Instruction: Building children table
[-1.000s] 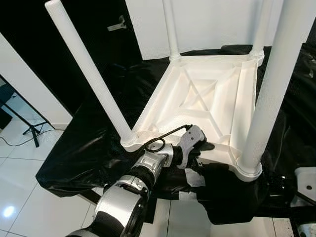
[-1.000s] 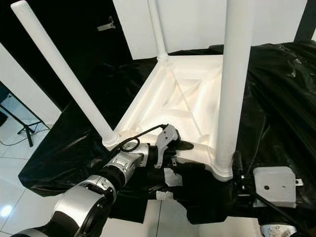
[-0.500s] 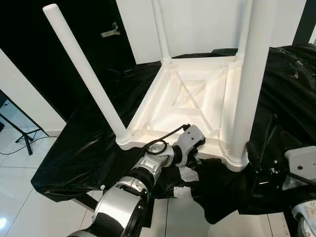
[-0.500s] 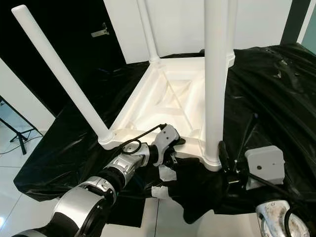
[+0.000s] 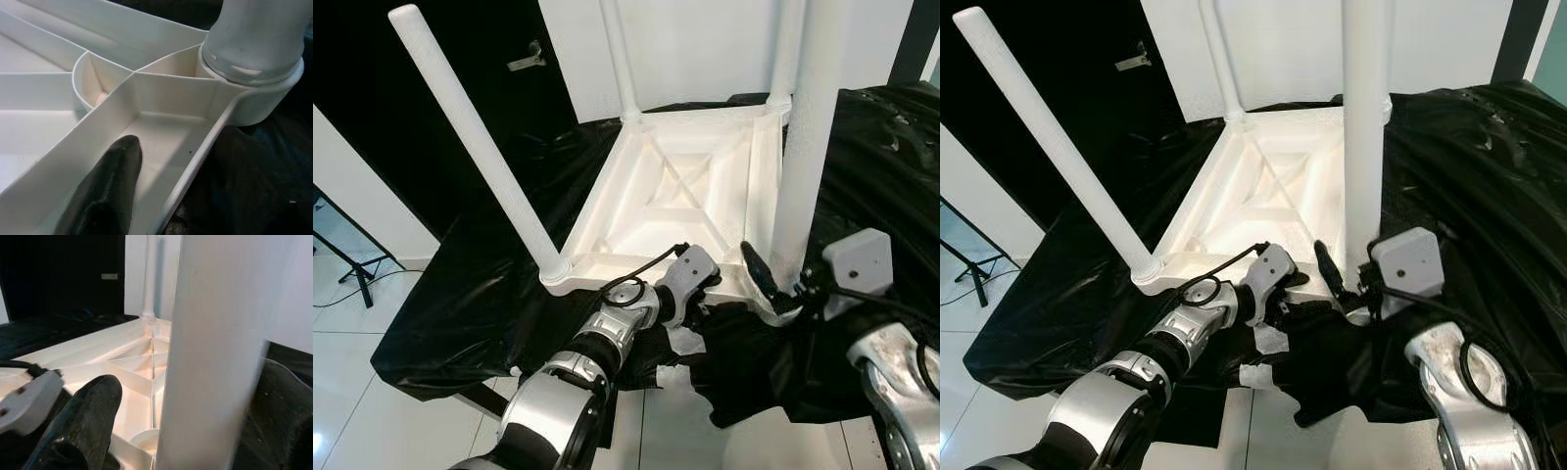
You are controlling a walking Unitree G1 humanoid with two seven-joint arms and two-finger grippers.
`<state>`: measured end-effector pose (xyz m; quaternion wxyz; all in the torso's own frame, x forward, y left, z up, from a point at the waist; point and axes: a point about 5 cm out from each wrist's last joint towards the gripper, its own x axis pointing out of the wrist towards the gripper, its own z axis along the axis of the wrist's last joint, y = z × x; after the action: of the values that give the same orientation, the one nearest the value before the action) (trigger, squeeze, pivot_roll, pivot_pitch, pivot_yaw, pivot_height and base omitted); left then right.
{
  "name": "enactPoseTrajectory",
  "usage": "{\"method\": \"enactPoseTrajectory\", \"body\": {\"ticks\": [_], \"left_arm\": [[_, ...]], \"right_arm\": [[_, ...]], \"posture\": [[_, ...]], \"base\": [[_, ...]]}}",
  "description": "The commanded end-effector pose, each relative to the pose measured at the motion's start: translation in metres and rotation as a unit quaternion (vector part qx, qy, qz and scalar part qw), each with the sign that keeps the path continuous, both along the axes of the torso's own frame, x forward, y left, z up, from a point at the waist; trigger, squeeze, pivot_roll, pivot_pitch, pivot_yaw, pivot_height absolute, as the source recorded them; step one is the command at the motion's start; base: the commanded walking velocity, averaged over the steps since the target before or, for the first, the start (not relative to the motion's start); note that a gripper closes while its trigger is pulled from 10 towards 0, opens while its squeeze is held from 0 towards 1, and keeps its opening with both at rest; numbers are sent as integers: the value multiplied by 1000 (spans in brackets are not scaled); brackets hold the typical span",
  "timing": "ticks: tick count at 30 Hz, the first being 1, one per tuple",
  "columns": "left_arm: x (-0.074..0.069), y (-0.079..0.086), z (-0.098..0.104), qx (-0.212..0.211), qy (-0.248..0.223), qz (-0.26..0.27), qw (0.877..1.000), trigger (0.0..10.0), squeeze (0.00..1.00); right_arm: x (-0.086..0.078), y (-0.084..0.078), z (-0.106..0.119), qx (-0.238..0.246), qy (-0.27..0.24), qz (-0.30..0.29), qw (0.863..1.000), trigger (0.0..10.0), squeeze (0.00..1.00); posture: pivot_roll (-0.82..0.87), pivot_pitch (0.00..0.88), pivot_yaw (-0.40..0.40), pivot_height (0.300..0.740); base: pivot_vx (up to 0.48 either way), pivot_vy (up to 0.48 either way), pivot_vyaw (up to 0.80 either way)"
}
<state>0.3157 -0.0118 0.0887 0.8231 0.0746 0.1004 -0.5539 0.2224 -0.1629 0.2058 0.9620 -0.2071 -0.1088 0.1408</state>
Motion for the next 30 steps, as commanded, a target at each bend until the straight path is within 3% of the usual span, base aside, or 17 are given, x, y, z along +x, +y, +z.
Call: {"method": "enactPoseTrajectory", "body": {"ticks": [1, 2, 3, 4, 10, 14, 22, 24, 26, 27, 28, 30], "left_arm": [[-18, -21, -29, 2, 61, 140, 988, 4667, 0], [-18, -21, -29, 2, 61, 140, 988, 4667, 0], [-18, -21, -29, 6, 56, 140, 988, 8078, 0], [-17, -20, -28, 6, 46, 142, 989, 10000, 0], [-14, -20, -16, -41, 17, 136, 990, 10000, 0], [-9, -19, 11, -165, -14, 128, 978, 10000, 0], [-6, -16, 31, -239, -34, 127, 962, 10000, 0], [-5, -14, 43, -279, -41, 126, 951, 10000, 0], [-5, -14, 43, -279, -41, 126, 951, 10000, 0], [-5, -13, 47, -292, -44, 126, 947, 10000, 0], [-5, -13, 47, -292, -44, 126, 947, 10000, 0], [-6, -13, 49, -300, -47, 125, 945, 10000, 0]], "right_arm": [[8, 5, -8, -1, 15, 0, 1000, 10000, 0], [8, 5, -8, -1, 15, 0, 1000, 10000, 0], [14, 3, -10, -5, 17, -19, 1000, 3922, 0], [22, -3, -11, 3, 16, -48, 999, 0, 0], [35, -28, -6, 11, 0, -146, 989, 0, 0], [33, -49, -3, 0, -20, -242, 970, 0, 0], [27, -63, -3, 7, -35, -320, 947, 0, 0], [21, -76, -2, 1, -42, -370, 928, 0, 0], [21, -76, -2, 1, -42, -370, 928, 0, 0], [18, -82, -2, -5, -46, -394, 918, 0, 0], [18, -82, -2, -5, -46, -394, 918, 0, 0], [11, -99, -1, -16, -51, -447, 893, 0, 0]], "posture": [[-115, 0, 144, 740], [-115, 0, 144, 740], [-114, 0, 146, 740], [-112, 0, 143, 740], [-100, 0, 139, 740], [-94, 0, 134, 740], [-100, 0, 135, 740], [-106, 0, 135, 740], [-106, 0, 135, 740], [-108, 0, 134, 740], [-108, 0, 134, 740], [-107, 0, 130, 740]], "base": [[0, 0, 0], [0, 0, 0], [0, 0, 0], [0, 0, 0], [0, 0, 0], [0, 0, 0], [0, 0, 0], [0, 0, 0], [0, 0, 0], [0, 0, 0], [0, 0, 0], [0, 0, 0]]}}
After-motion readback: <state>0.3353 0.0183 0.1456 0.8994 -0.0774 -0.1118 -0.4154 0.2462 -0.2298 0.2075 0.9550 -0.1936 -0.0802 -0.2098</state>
